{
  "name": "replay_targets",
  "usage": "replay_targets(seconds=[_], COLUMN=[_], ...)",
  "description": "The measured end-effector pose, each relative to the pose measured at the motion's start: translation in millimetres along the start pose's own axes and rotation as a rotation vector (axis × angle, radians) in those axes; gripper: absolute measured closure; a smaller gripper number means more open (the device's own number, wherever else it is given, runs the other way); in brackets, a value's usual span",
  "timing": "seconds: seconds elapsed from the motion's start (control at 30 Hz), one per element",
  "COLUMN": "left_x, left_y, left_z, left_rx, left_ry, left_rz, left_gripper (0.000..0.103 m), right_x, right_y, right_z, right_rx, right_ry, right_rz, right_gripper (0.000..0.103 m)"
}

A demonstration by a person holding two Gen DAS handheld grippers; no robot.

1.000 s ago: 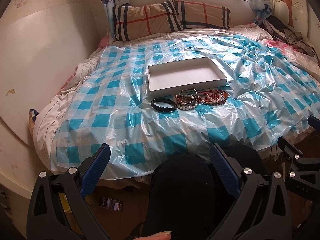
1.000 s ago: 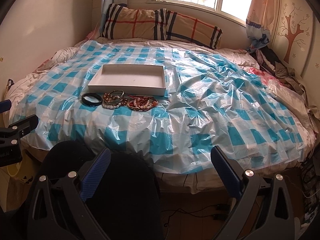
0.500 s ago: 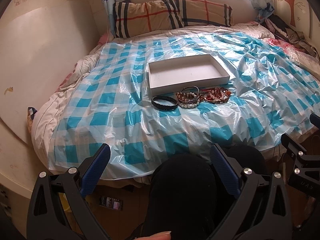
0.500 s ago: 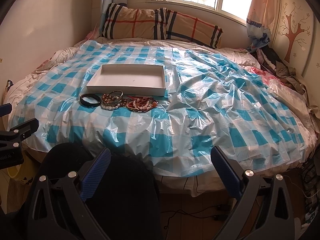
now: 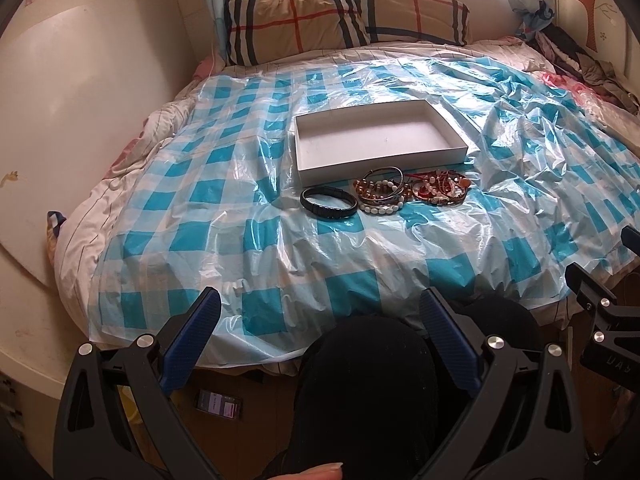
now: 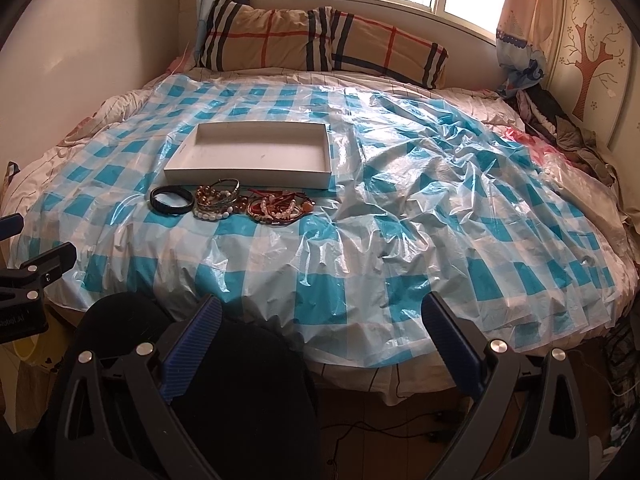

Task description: Organize jewelry

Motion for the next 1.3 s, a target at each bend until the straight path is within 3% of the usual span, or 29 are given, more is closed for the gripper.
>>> replay_targets(seconds=[0.33,0.47,0.57,0.83,0.97,1.23,1.3], left_x=[-28,-59,-87,-149,-178,-217,-219], left_y=[-4,-2,0,4,8,15,13], left_z=[-11,-25,-38,-73,-82,-84,-87], left_rx=[0.000,0.014,0.032,0.064,0.087,0.132,0.147], left_ry=[0.019,0.043,0.065,0.074,0.115,0.190,0.169], left_rz=[-0.005,0.018,0.024,-0.003,0.001,0.046,0.091], left_gripper=[0.008,0.008,0.008,0.008,0.008,0.008,0.008], right_x=[-27,-51,-74,-144,-169,-197,-202], right_y=[2,2,0,-7,-11,-2,1], right_z=[-9,-23,-38,-62,-67,-78,-80], right_rx=[0.019,0.054,0.095,0.118,0.097,0.128,0.133], right_ry=[-0.009,-0.039,-0.049,-0.015,-0.003,0.000,-0.001], right_rz=[-0.033,-0.077,-0.063,-0.092,-0.124,-0.162,-0.174], right_gripper=[0.007,0.007,0.007,0.007,0.007,0.007,0.007])
Point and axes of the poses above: each gripper's, at about its wrist camera, not at the fingertips, and x roughly against the way its jaws point, y to its left, z to its underside, the point moved 7 cm from there along -x, roughly the way its jaws point, and after that the axes turned 15 degrees about x, right-handed, at the moved point
